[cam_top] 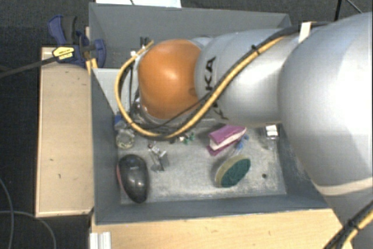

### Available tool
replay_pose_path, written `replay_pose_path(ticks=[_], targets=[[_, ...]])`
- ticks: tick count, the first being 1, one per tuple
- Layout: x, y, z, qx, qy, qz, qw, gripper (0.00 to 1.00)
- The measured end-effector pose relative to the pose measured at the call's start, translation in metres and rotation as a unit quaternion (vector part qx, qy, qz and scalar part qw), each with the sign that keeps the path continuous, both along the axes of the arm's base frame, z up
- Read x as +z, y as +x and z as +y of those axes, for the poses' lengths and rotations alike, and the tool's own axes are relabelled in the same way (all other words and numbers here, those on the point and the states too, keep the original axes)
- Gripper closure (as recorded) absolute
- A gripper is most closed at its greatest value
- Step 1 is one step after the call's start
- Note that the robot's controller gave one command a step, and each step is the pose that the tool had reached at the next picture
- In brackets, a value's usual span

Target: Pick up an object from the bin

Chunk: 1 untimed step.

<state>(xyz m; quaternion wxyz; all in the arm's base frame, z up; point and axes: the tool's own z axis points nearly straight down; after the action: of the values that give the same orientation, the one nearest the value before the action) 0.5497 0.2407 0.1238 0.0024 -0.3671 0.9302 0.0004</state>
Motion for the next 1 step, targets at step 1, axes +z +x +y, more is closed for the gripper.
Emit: replay_pose_path(ticks=[1], targets=[[-0.0425, -0.0468, 0.0007, -0.028, 0.004, -0.0088, 0.9995, 0.00]])
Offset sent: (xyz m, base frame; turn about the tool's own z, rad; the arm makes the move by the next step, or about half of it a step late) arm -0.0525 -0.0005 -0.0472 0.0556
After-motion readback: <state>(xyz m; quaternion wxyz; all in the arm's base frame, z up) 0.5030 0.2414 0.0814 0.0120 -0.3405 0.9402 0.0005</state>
